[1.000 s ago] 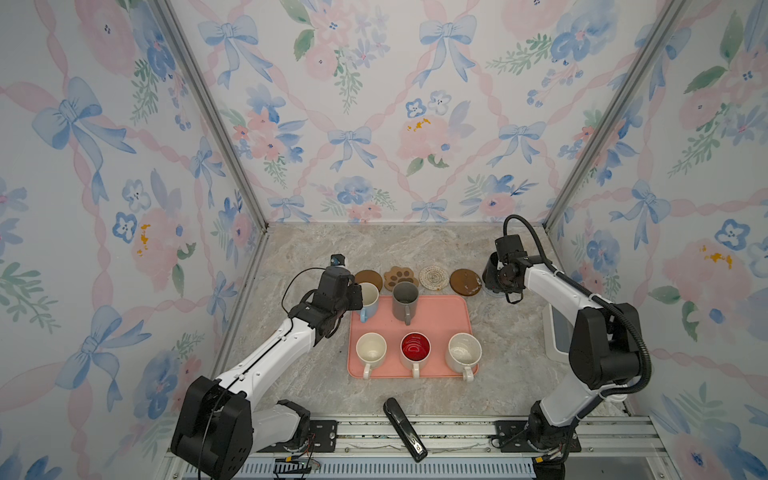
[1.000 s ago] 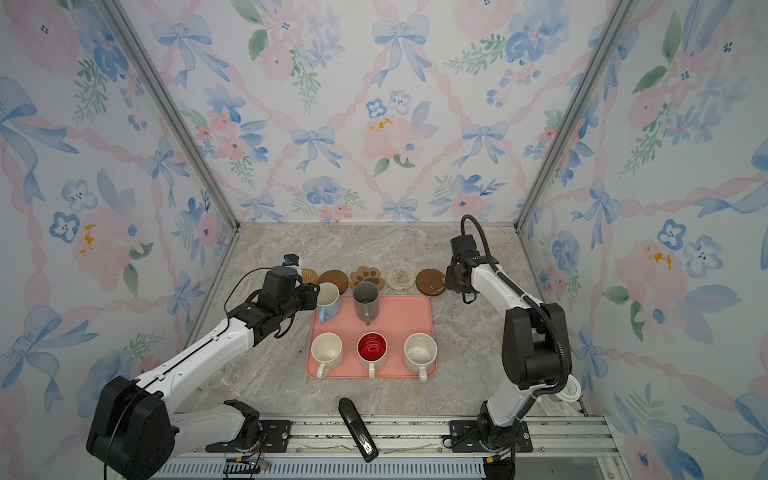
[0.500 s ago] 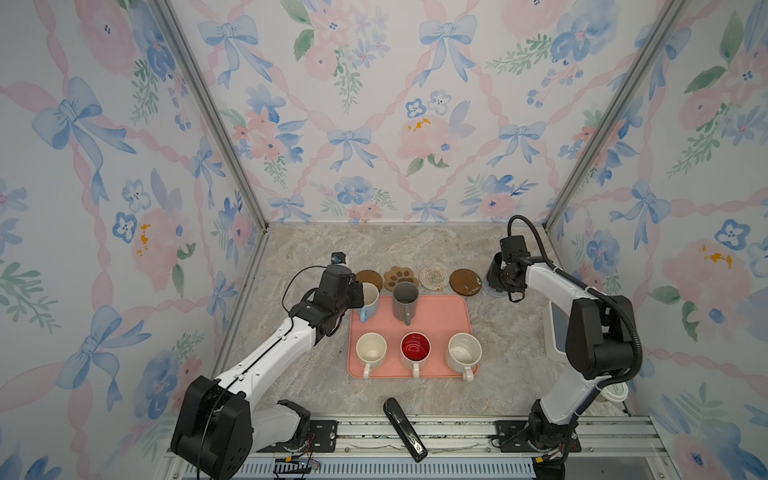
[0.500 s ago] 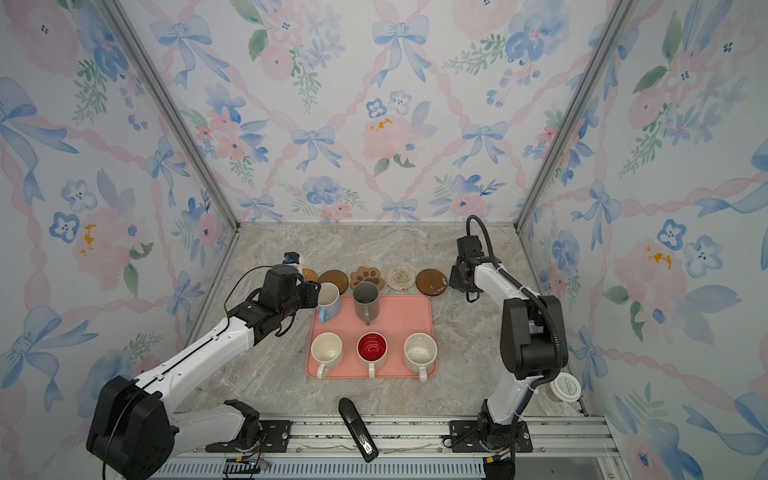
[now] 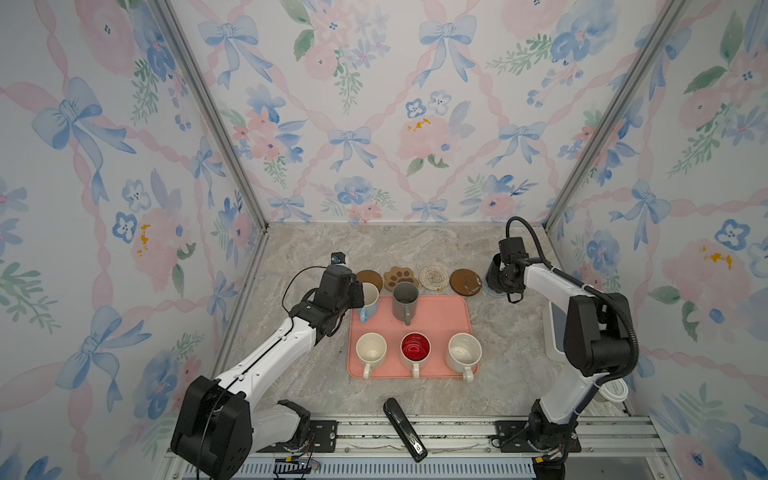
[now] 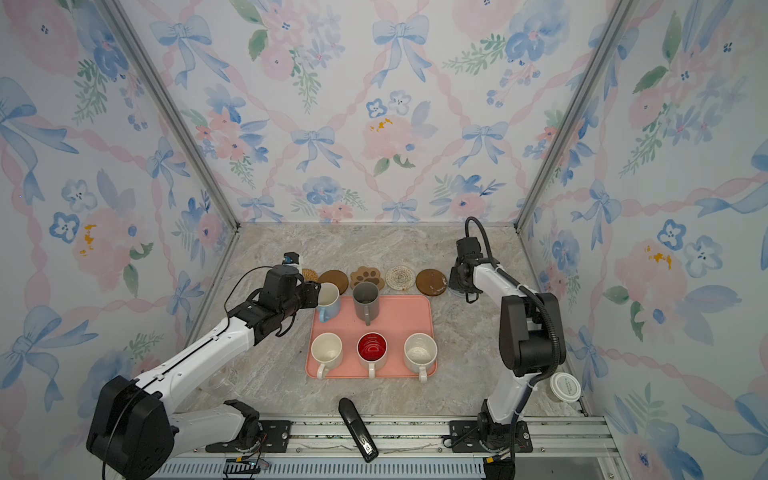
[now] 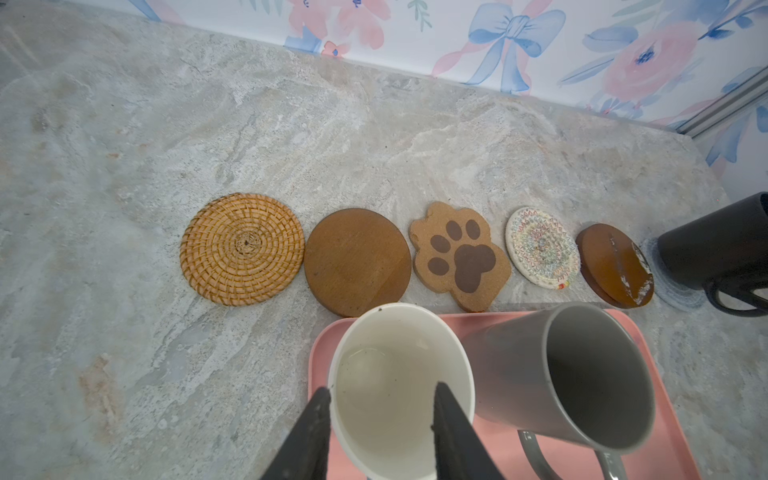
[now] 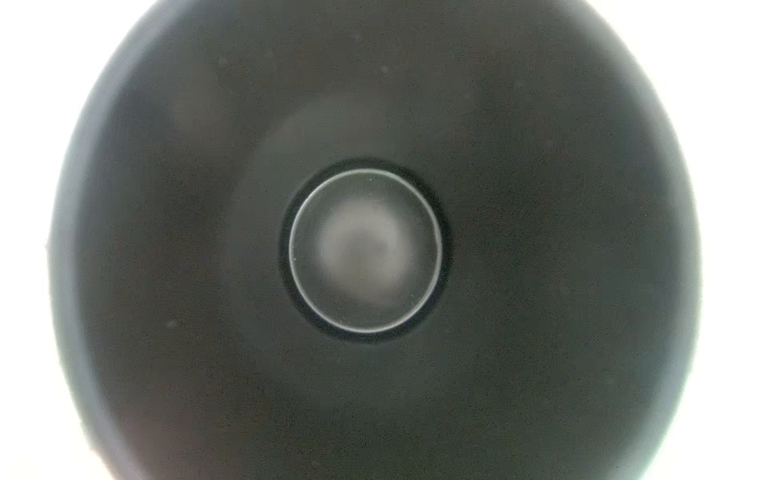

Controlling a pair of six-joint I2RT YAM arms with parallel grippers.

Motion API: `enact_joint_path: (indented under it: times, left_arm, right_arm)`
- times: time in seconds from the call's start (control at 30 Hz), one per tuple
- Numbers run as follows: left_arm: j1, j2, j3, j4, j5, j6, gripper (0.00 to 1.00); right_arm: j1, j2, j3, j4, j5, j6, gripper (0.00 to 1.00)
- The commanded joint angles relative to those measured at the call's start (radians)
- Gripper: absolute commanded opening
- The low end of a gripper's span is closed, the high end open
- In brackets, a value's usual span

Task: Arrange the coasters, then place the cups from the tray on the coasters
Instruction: 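Carry the black mug past the tray edge over the grey knit coaster, then set the black mug on the grey knit coaster while the left gripper descends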

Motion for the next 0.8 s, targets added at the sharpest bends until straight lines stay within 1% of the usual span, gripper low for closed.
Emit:
enact_joint_path:
  times: [0.0,0.57,0.63,0.73,0.77]
  left_arm:
    - [-0.008,0.009,0.017,-0.004,-0.018,-0.008,0.38]
    - [-0.010,0.002,0.013,-0.004,-0.021,-0.007,0.38]
    - [-0.009,0.002,0.013,-0.004,-0.024,-0.005,0.38]
    - [-0.009,-0.002,0.013,-0.005,-0.024,-0.004,0.38]
    - [-0.010,-0.002,0.013,-0.004,-0.026,-0.004,0.38]
  right_arm:
    - [-0.009,0.006,-0.004,0.046,0.020,-0.015,0.00]
    - [-0.008,0.023,-0.023,0.034,0.022,-0.018,0.01]
    - [-0.008,0.020,-0.027,0.035,0.019,-0.017,0.05]
    - [-0.009,0.013,-0.039,0.040,0.004,-0.016,0.17]
    - [-0.007,0.008,-0.044,0.044,0.002,-0.013,0.23]
